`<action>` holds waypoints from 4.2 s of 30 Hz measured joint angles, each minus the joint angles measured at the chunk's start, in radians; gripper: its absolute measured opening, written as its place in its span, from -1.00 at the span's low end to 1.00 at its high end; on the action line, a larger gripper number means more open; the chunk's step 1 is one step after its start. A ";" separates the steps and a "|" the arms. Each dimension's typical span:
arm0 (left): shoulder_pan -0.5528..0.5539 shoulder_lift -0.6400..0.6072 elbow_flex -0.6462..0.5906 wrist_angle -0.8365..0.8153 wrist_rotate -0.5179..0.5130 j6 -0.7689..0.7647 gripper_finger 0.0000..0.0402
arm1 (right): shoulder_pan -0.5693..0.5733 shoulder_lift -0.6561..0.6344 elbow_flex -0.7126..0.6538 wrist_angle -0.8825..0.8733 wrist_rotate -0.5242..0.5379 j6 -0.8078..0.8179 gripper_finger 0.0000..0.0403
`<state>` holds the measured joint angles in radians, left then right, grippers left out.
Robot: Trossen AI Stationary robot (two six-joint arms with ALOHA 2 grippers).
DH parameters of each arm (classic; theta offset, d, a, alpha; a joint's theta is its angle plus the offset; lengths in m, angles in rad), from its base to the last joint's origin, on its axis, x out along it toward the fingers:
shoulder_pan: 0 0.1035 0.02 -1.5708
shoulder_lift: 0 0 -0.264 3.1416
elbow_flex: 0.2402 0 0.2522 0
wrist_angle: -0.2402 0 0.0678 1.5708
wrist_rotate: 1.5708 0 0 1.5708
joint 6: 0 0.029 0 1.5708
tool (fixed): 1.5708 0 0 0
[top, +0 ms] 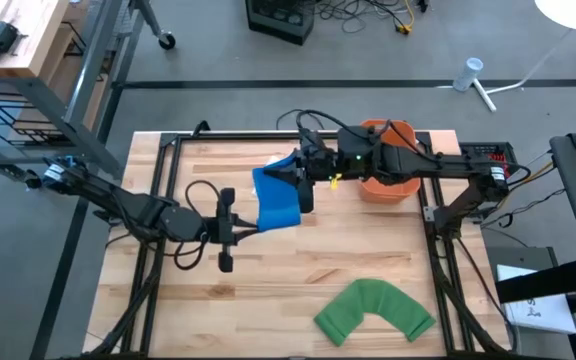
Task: Roll bandage
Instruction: Roll the blue bandage
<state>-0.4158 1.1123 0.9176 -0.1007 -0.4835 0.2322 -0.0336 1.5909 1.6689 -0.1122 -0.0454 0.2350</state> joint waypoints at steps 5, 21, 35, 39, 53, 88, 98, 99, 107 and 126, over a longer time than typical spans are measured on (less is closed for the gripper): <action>-0.020 0.019 0.000 0.051 0.003 0.045 -1.00 | -0.005 0.013 -0.029 -0.017 0.022 0.004 -1.00; -0.119 0.078 0.075 0.055 -0.016 0.092 -1.00 | -0.045 0.048 -0.070 -0.088 0.166 -0.011 -1.00; -0.119 0.068 0.082 0.093 -0.048 0.124 -1.00 | -0.037 0.048 -0.070 -0.202 0.130 -0.003 -0.79; -0.120 0.081 0.082 0.099 -0.046 0.137 -1.00 | -0.037 0.048 -0.070 -0.215 0.123 -0.006 -0.57; -0.120 0.091 0.082 0.086 0.090 0.147 -1.00 | -0.092 0.048 -0.072 -0.416 -0.197 0.059 0.02; -0.104 0.179 0.082 0.608 0.415 0.119 -1.00 | -0.107 0.044 -0.366 -0.779 -1.090 -0.904 0.18; -0.017 0.158 0.081 0.473 0.202 -0.008 -1.00 | -0.075 -0.120 -0.453 -0.741 -0.944 -0.859 -0.05; -0.005 0.152 0.080 0.457 0.202 -0.019 -1.00 | -0.070 -0.151 -0.453 -0.722 -0.865 -0.817 -0.07; 0.028 0.043 0.080 0.282 0.204 -0.004 -1.00 | 0.031 -0.384 -0.462 -0.501 -0.144 -0.530 -0.15; 0.155 -0.123 0.047 0.084 0.206 -0.137 -1.00 | 0.328 -0.483 -0.665 0.088 0.529 -0.596 -0.15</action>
<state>-0.2608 0.9897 0.9642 -0.0164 -0.2771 0.0948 0.2941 1.1084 1.0035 -0.0240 0.4831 -0.3609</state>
